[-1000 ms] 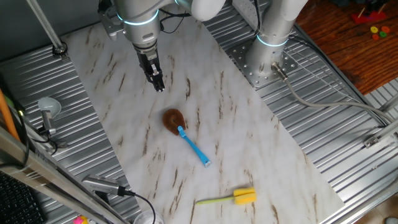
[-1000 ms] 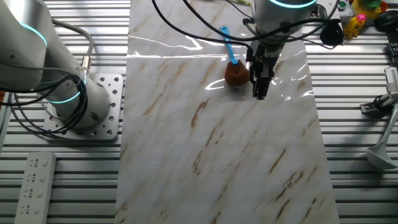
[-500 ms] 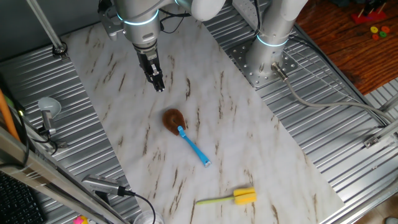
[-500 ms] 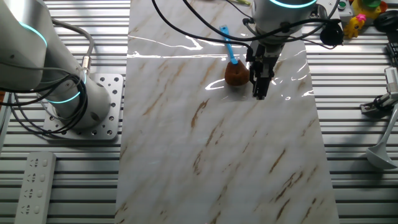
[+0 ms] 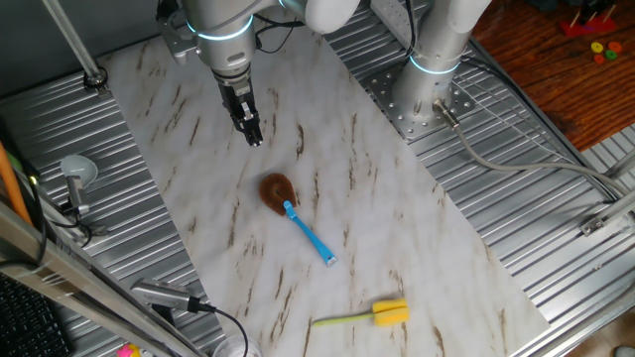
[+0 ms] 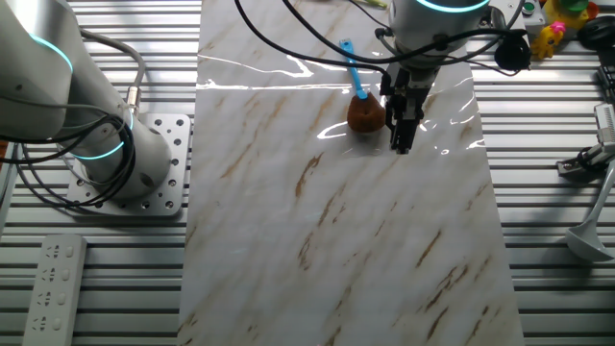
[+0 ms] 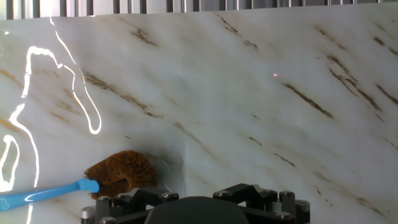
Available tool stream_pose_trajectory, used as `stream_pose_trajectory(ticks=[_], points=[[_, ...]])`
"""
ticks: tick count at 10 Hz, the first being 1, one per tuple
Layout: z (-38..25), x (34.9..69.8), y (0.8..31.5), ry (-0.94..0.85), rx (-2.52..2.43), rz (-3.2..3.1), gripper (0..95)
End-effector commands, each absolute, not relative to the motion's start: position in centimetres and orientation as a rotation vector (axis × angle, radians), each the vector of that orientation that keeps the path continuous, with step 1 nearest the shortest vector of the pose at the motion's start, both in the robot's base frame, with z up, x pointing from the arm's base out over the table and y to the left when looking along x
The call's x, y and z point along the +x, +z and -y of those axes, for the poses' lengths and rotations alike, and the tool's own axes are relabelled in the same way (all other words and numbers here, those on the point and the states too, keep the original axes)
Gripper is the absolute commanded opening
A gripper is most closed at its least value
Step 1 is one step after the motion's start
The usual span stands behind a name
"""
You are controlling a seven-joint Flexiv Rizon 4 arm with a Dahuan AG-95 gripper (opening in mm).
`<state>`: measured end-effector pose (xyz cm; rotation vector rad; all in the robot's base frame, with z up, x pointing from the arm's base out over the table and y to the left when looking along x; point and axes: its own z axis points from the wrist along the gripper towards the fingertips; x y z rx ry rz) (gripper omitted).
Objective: Scrub the table with a brush
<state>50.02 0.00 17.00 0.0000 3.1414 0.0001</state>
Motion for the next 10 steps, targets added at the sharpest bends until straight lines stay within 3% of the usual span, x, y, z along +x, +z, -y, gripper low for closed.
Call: stream_pose_trajectory(ticks=[1, 2, 10], points=[[0.0, 50.0, 17.0, 0.0, 0.0, -3.142, 95.0], [0.02, 49.9, 16.95, 0.027, -0.15, -3.11, 0.0], [0.04, 49.74, 16.88, 0.02, -0.153, -3.111, 0.0]])
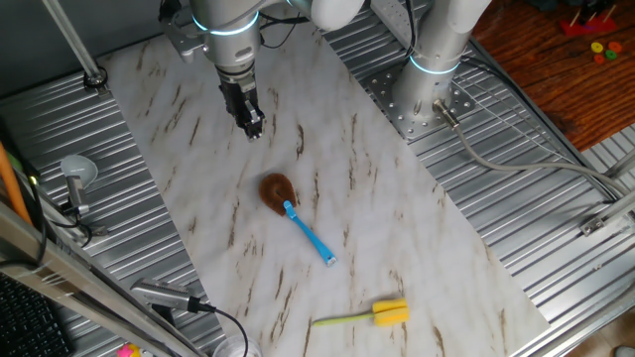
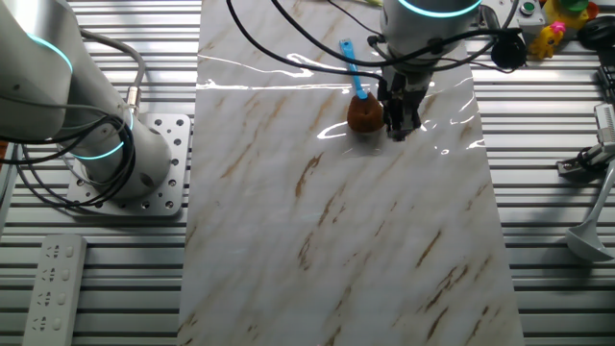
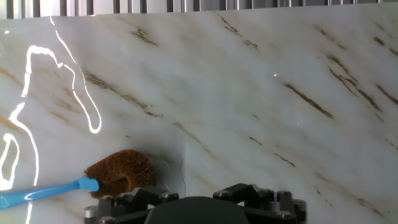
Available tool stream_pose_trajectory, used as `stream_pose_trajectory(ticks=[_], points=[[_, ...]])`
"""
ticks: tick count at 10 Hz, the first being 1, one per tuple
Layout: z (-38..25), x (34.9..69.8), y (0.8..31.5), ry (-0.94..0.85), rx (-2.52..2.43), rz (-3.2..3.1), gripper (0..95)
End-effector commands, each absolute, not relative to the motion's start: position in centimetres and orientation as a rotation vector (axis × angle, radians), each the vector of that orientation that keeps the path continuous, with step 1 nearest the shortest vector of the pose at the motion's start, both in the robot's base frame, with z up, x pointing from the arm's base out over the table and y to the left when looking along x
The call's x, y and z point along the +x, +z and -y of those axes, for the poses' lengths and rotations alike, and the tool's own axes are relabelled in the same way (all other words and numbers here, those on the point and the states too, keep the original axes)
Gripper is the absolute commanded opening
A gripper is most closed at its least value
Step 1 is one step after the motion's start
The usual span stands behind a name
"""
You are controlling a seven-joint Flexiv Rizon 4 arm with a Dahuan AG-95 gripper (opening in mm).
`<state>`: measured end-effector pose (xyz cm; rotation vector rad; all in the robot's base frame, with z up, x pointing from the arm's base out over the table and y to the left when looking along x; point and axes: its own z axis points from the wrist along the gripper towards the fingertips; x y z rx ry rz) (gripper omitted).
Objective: Scrub the table with a brush
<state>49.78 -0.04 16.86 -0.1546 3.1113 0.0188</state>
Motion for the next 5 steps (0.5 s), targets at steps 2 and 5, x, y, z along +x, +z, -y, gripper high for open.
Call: stream_pose_trajectory(ticks=[2, 5], points=[[0.04, 49.73, 16.87, 0.017, -0.156, -3.112, 0.0], [0.05, 49.71, 16.86, 0.018, -0.154, -3.111, 0.0]])
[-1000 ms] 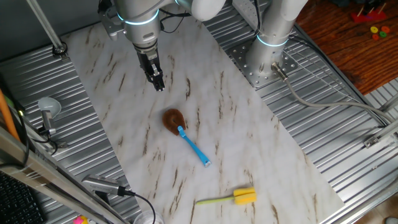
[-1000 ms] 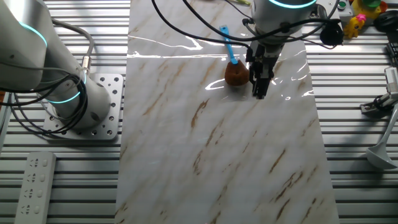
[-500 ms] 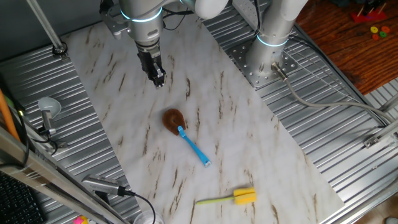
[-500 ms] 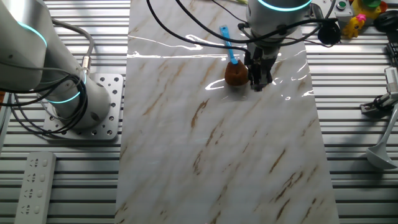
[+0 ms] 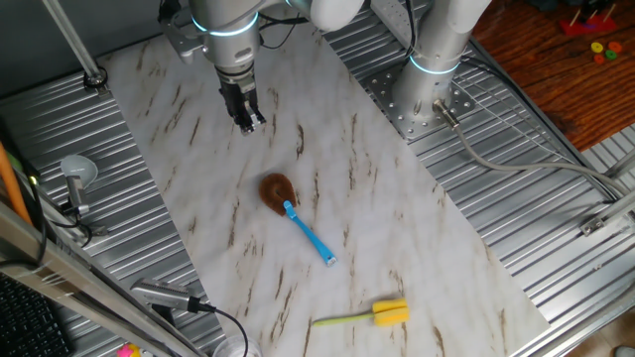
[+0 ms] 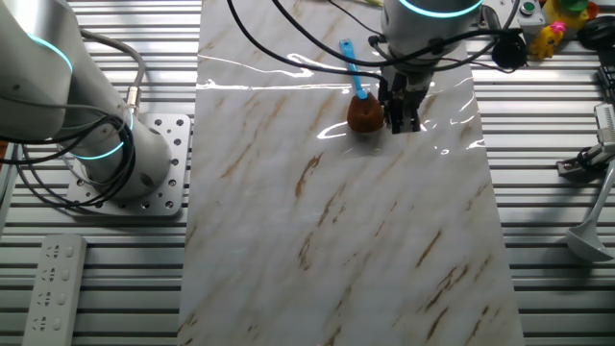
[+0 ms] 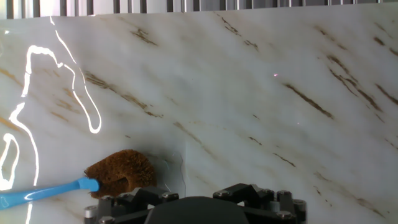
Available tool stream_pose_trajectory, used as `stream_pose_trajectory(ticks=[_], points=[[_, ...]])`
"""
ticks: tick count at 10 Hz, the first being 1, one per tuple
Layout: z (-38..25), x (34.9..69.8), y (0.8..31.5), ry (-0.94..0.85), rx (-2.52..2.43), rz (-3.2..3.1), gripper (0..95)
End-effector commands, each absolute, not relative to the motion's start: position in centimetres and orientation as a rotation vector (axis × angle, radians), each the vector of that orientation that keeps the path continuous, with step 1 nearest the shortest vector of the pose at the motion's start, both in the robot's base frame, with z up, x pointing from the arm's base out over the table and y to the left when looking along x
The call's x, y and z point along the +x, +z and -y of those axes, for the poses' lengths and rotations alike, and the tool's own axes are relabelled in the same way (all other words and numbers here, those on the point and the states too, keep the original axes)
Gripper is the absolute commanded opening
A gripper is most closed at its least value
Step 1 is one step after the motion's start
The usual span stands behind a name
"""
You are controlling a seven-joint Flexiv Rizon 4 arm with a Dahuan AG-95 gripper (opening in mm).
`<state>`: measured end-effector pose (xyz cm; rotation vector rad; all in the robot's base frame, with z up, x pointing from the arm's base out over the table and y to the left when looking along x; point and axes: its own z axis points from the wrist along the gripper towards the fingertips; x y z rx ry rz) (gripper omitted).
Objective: Scrub the table with a brush
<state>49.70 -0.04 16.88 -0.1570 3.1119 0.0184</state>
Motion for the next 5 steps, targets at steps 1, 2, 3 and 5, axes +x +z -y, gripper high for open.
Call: stream_pose_trajectory(ticks=[1, 2, 3, 5], points=[[0.05, 49.69, 16.85, 0.018, -0.155, -3.112, 0.0], [0.06, 49.66, 16.84, 0.017, -0.171, -3.112, 0.0], [0.06, 49.65, 16.84, 0.012, -0.223, -3.109, 0.0], [0.08, 49.65, 16.85, 0.01, -0.358, -3.089, 0.0]])
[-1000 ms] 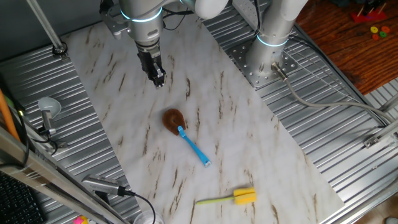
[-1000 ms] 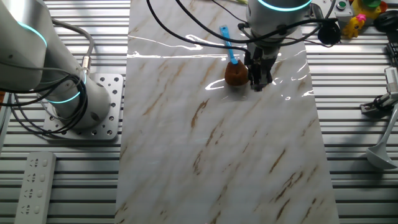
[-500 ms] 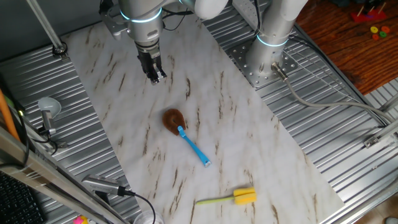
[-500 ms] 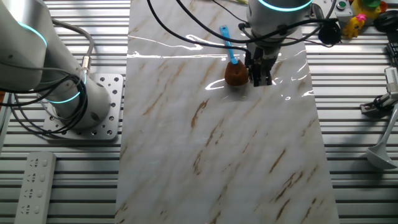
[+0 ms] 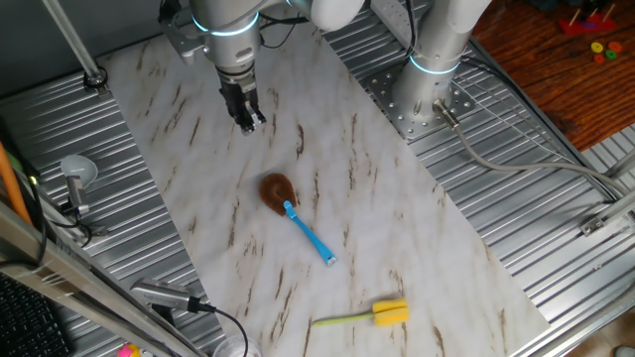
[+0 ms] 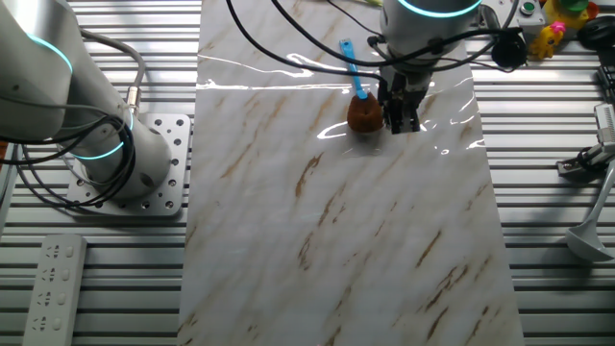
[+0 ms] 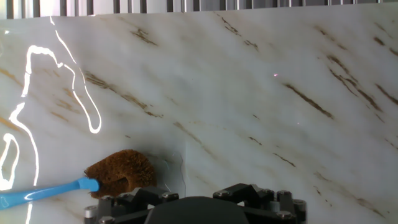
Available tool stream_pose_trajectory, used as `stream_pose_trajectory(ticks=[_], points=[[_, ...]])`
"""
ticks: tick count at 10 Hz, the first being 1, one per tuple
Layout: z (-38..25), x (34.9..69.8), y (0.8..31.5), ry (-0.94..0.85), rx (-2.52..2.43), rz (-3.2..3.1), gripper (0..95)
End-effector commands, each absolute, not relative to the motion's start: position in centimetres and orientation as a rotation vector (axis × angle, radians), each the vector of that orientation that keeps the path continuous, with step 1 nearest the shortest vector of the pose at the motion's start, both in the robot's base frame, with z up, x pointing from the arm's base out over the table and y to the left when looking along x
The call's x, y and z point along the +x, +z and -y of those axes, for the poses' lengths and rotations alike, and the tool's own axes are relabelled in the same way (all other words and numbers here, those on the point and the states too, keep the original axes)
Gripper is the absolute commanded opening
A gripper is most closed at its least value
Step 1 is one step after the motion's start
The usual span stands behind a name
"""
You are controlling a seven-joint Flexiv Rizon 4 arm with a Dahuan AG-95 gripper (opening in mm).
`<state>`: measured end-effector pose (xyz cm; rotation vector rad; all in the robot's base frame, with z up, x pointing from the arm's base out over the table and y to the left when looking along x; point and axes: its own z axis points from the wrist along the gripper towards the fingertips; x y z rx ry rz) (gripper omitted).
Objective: Scrub the table with a brush
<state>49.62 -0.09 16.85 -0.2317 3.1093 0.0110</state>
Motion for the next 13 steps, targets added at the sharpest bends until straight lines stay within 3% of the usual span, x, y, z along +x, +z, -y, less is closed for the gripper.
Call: stream_pose_trajectory(ticks=[1, 9, 13], points=[[0.4, 49.9, 16.6, -0.004, -0.52, -3.045, 0.0], [2.1, 56.2, 11.6, 0.038, -1.061, -2.89, 0.0], [2.1, 56.4, 11.4, 0.014, -1.143, -2.874, 0.0]])
